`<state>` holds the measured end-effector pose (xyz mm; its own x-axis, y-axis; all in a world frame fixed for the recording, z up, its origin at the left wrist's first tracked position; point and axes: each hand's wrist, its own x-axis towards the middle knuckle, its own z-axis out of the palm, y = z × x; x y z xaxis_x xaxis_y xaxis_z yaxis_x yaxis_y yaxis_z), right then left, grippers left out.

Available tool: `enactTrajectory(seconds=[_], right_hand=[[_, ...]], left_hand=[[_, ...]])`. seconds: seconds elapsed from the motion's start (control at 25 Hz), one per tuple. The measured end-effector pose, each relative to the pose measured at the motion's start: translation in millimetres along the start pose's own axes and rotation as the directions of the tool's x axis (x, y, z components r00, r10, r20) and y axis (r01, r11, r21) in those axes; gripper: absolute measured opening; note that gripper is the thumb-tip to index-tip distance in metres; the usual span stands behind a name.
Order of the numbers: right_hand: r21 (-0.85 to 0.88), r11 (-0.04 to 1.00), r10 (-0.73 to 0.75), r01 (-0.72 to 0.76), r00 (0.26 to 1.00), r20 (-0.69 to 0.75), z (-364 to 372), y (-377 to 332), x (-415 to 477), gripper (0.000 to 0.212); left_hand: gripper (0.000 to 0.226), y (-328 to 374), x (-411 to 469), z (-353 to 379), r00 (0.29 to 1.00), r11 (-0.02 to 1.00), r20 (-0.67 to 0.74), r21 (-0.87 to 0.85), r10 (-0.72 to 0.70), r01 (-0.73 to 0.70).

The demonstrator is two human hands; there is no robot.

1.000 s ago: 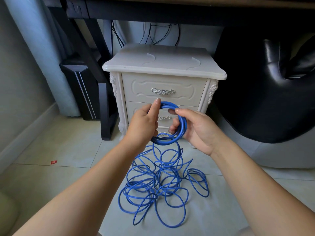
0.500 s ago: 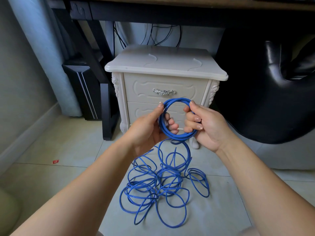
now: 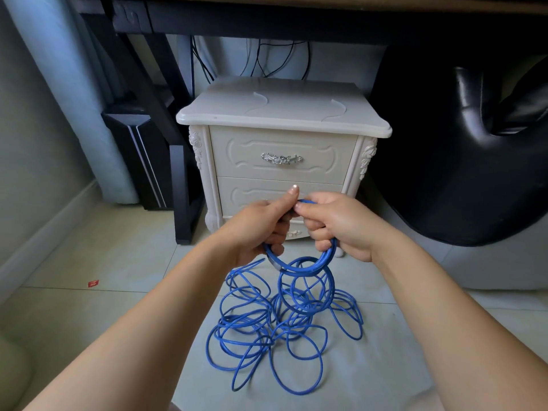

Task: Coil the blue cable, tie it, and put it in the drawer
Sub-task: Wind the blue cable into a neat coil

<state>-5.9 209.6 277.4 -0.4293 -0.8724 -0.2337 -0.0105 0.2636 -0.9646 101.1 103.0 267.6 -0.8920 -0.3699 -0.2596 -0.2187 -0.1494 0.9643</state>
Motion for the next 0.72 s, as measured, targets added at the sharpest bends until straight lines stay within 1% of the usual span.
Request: enactTrajectory(seconds=[0.04,0.08,0.16,0.2,0.28,0.4,0.48,0.6,0.64,0.72], right_hand=[[0.040,0.999,-0.014,0.015,1.000,-0.017,1,1,0,0.005],[0.102,0.994,-0.027,0.030,0.999,-0.031,1,2,0,0.006],[0.273,0.961,-0.040,0.046,0.999,-0.030,-1,2,0,0.015],[0.340,0.939,-0.045,0.049,0.999,-0.020,-2,1,-1,0.015],[0.381,0.924,-0.039,0.033,0.999,0.009,-5,1,-6,0.013],[0.363,0.932,-0.010,-0.010,0.998,0.055,-9,6,-12,0.023],[0.422,0.907,-0.038,0.008,0.997,0.063,-7,9,-12,0.020],[0.609,0.790,-0.105,0.074,0.994,0.016,-2,9,-8,0.017],[0.638,0.765,-0.117,0.090,0.993,-0.001,0,9,-6,0.017],[0.639,0.762,-0.117,0.107,0.993,-0.027,1,8,-4,0.022]], left_hand=[[0.046,0,0,0,1.000,1.000,-0.010,0.002,0.010,-0.010],[0.046,1,1,0,0.999,1.000,-0.022,-0.001,0.024,-0.024],[0.047,1,1,-1,0.997,0.998,-0.048,-0.026,0.062,-0.063],[0.048,1,1,-1,0.994,0.995,-0.066,-0.054,0.085,-0.089],[0.049,2,1,-2,0.984,0.981,-0.130,-0.136,0.122,-0.140],[0.049,2,2,-5,0.954,0.942,-0.260,-0.255,0.150,-0.218],[0.049,0,3,-3,0.935,0.914,-0.316,-0.311,0.160,-0.262],[0.049,-2,2,6,0.943,0.863,-0.302,-0.428,0.143,-0.268],[0.049,-2,2,8,0.951,0.850,-0.282,-0.464,0.127,-0.251],[0.048,-3,0,8,0.968,0.831,-0.238,-0.519,0.085,-0.201]])
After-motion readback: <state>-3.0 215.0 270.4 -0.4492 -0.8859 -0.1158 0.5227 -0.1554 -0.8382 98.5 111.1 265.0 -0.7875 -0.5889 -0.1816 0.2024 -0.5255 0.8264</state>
